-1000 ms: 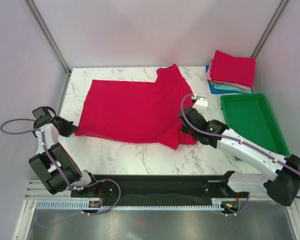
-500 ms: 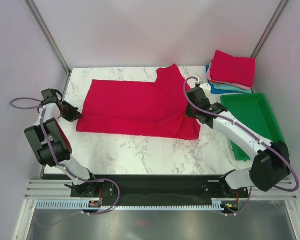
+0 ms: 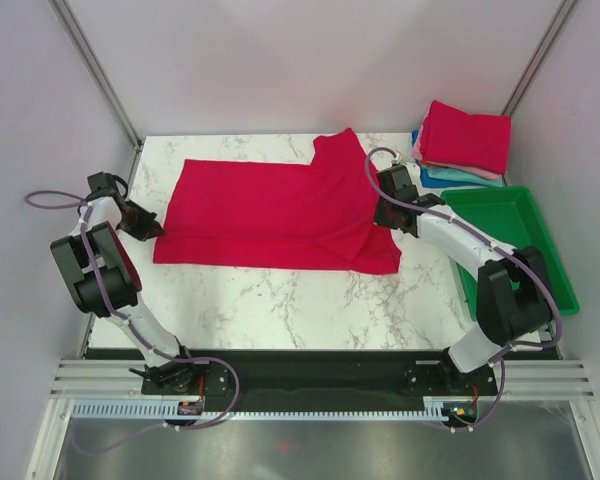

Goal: Fold and stack the t-shirts
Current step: Fold the tshirt

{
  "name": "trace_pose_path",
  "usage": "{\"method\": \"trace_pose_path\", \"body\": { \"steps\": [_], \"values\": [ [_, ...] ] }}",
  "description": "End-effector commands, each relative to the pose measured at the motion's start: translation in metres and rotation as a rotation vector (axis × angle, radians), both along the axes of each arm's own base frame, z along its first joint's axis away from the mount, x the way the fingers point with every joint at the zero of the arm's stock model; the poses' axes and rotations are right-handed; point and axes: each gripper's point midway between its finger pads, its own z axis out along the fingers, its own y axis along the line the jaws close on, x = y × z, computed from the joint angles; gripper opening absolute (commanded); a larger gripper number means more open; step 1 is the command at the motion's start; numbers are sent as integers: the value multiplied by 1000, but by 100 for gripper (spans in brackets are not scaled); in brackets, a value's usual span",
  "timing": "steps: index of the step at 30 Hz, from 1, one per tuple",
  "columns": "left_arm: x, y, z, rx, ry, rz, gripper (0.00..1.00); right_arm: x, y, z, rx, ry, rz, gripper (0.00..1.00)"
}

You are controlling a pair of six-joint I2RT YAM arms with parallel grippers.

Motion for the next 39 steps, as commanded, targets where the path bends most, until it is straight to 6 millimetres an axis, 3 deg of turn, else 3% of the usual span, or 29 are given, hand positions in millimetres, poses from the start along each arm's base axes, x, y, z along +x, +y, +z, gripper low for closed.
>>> {"method": "trace_pose_path", "body": {
  "steps": [1,4,5,6,7,8,11,12,14,16,17,18,20,21,22,26,31,39],
  "values": [
    [11,16,10,69,-9,-3,2,30,-4,10,11,-58,-6,0],
    [18,17,10,62,-4,-20,7,46,-13,9,9,-61,-22,0],
    [19,18,11,58,-3,-21,14,51,-13,-1,6,-38,-11,7],
    [21,15,12,42,-9,-35,32,56,-13,-2,9,-35,-7,15],
    [21,13,11,27,-5,-41,40,64,-17,-5,6,-30,-15,22],
    [22,10,14,9,-11,-44,46,69,-19,-6,10,-28,-17,37],
    [23,-7,43,-20,-84,-87,62,87,-33,-3,19,-35,-36,66],
    [17,-9,44,-5,-82,-94,75,88,-31,0,50,-31,-23,70],
    [9,-12,70,40,-137,-105,78,88,-36,19,70,-70,-26,76],
    [-4,-24,74,46,-155,-121,79,76,-27,36,123,-92,9,76],
    [-8,-31,90,64,-203,-139,79,72,-22,40,156,-106,26,76],
    [-17,-40,85,67,-192,-158,79,55,-10,30,204,-72,70,76],
    [-27,-65,89,92,-220,-235,79,38,14,43,273,-112,114,74],
    [-30,-74,87,97,-226,-264,78,22,23,28,284,-78,133,73],
    [-33,-91,86,94,-235,-317,78,8,44,30,307,-77,181,71],
    [-59,-124,59,48,-209,-434,77,-20,78,2,319,-17,237,68],
    [-62,-144,62,51,-231,-495,77,-30,85,-31,282,51,215,61],
    [-63,-153,64,21,-247,-520,77,-28,74,-54,215,97,168,57]
  ]
}}
